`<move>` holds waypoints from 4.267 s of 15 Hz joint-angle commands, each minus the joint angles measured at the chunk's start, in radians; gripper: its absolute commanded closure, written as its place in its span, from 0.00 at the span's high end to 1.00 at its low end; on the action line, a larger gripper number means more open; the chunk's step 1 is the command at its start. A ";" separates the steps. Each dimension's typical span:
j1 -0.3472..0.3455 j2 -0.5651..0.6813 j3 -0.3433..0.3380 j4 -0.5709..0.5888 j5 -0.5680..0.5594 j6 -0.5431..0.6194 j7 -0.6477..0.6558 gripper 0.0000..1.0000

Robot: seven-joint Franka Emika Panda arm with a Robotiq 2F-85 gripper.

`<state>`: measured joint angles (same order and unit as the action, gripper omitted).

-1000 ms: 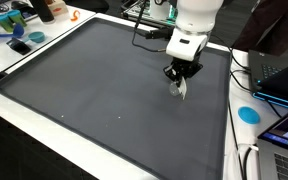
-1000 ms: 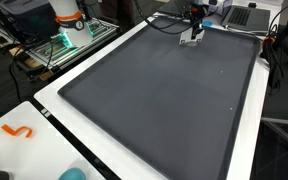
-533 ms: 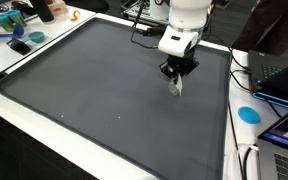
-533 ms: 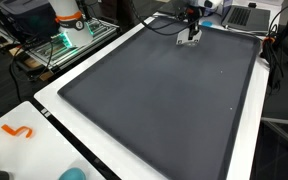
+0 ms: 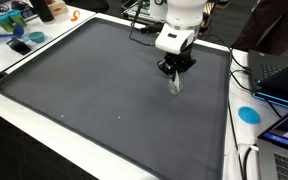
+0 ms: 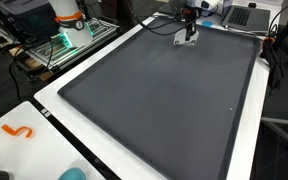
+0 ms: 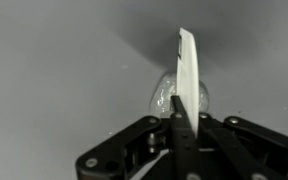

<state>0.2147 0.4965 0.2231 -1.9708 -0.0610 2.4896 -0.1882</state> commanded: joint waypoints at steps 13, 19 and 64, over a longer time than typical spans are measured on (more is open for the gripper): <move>0.029 0.003 -0.107 -0.131 -0.099 -0.008 0.138 0.01; 0.056 0.000 -0.140 -0.135 -0.140 0.005 0.240 0.01; 0.012 -0.286 -0.070 -0.206 -0.101 -0.039 0.164 0.04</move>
<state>0.2369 0.2108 0.1425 -2.1780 -0.1596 2.4532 -0.0261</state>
